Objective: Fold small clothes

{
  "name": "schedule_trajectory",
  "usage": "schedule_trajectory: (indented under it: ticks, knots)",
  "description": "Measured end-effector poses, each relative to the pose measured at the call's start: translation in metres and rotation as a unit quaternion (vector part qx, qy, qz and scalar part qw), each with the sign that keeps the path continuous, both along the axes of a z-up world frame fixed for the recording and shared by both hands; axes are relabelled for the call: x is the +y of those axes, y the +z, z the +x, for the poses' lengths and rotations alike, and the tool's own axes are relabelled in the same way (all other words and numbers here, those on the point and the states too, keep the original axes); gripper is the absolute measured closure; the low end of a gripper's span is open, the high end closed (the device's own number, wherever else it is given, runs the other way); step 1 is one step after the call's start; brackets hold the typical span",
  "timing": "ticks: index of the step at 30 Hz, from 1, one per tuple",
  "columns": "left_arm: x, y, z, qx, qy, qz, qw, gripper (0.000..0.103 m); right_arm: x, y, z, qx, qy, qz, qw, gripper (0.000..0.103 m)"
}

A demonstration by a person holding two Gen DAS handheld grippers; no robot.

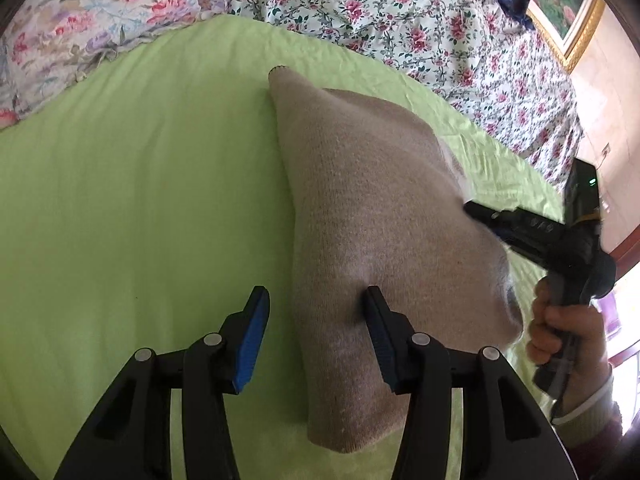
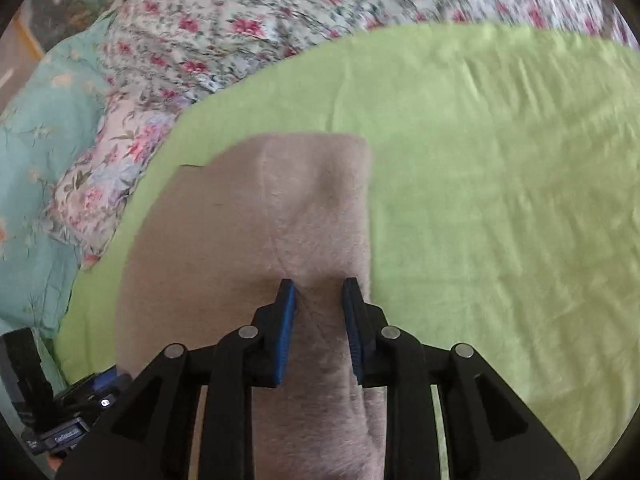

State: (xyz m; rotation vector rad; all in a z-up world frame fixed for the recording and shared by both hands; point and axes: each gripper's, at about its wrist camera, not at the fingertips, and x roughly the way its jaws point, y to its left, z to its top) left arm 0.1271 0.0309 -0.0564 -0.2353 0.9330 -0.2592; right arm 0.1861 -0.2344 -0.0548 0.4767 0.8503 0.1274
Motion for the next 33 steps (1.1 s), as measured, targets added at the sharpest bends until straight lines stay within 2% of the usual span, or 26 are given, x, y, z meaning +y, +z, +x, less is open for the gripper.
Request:
schedule_trajectory:
  ticks: [5, 7, 12, 13, 18, 23, 27, 30, 33]
  knots:
    - [-0.003, 0.013, -0.018, -0.019, -0.001, 0.031, 0.9994, 0.054, 0.000, 0.031, -0.029, -0.033, 0.005, 0.007, 0.999, 0.076]
    - [-0.003, 0.016, -0.028, -0.024, 0.002, 0.043, 0.9988, 0.047, 0.003, 0.041, -0.051, -0.043, 0.009, -0.002, 0.999, 0.072]
    - [-0.001, 0.028, -0.061, -0.042, 0.015, 0.074, 0.9963, 0.021, 0.012, 0.053, -0.102, -0.052, 0.024, -0.008, 0.998, 0.058]
    - [0.000, 0.031, -0.068, -0.046, 0.017, 0.080, 0.9956, 0.020, 0.016, 0.055, -0.116, -0.057, 0.029, -0.014, 0.998, 0.054]
    - [0.005, 0.037, -0.102, -0.058, 0.013, 0.105, 0.9927, 0.016, 0.027, 0.052, -0.165, -0.062, 0.037, -0.040, 0.997, 0.041]
    - [0.004, 0.037, -0.135, -0.067, 0.012, 0.140, 0.9878, 0.004, 0.039, 0.043, -0.206, -0.059, 0.040, -0.071, 0.995, 0.019]
    - [0.003, 0.034, -0.154, -0.069, 0.008, 0.157, 0.9851, 0.001, 0.047, 0.029, -0.232, -0.041, 0.054, -0.080, 0.994, 0.016]
    - [-0.002, 0.032, -0.168, -0.075, 0.003, 0.188, 0.9793, 0.001, 0.052, 0.024, -0.242, -0.026, 0.061, -0.089, 0.994, 0.014]
    - [-0.002, 0.029, -0.174, -0.072, -0.008, 0.185, 0.9800, 0.001, 0.058, 0.022, -0.252, -0.026, 0.068, -0.110, 0.991, 0.011]
